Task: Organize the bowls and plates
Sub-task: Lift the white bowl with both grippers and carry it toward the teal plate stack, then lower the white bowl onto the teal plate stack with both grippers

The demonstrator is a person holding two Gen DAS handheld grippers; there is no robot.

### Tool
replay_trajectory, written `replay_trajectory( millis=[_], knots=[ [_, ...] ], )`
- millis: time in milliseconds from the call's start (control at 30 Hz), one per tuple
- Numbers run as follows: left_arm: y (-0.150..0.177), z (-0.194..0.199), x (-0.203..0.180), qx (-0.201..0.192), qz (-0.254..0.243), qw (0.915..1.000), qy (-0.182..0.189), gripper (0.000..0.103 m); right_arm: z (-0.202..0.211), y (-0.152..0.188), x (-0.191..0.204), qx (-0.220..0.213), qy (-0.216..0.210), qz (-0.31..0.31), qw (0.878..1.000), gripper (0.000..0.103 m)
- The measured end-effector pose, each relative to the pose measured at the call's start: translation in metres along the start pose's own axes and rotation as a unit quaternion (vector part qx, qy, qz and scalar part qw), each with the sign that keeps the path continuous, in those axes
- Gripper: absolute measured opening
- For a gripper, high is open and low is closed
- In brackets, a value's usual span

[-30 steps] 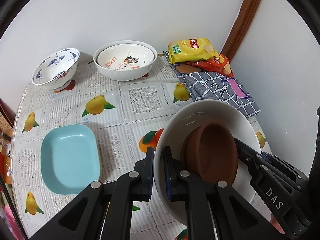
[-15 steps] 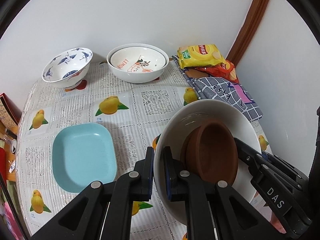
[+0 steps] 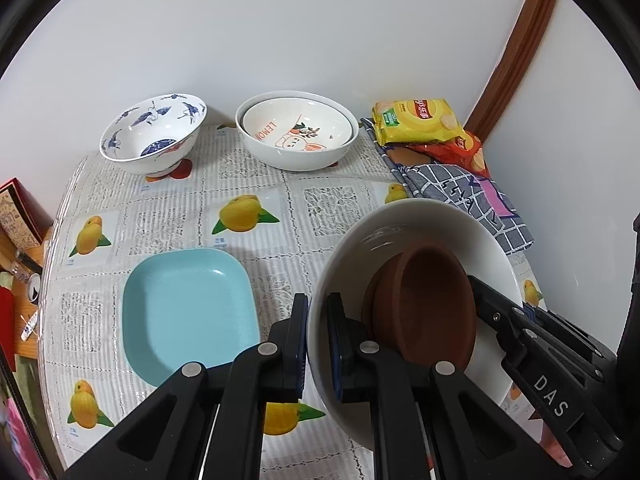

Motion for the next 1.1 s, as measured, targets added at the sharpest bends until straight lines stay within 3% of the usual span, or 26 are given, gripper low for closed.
replay_trajectory(
  millis=[1100],
  knots=[
    [-0.007, 0.014, 0.054, -0.013, 0.036, 0.9992, -0.008, 0.01, -0.012, -0.006, 0.054, -0.004, -0.015, 0.039, 0.999, 0.009]
  ],
)
Point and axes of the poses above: each gripper's, at about its wrist camera, not at the fingertips, and z roughly against the way its jaws point, x to its left, y to its underside, the point moved 7 cm from there along -z, roughly the way its jaws point, and after that the axes turned 11 degrees about y, right-handed, at the moved point
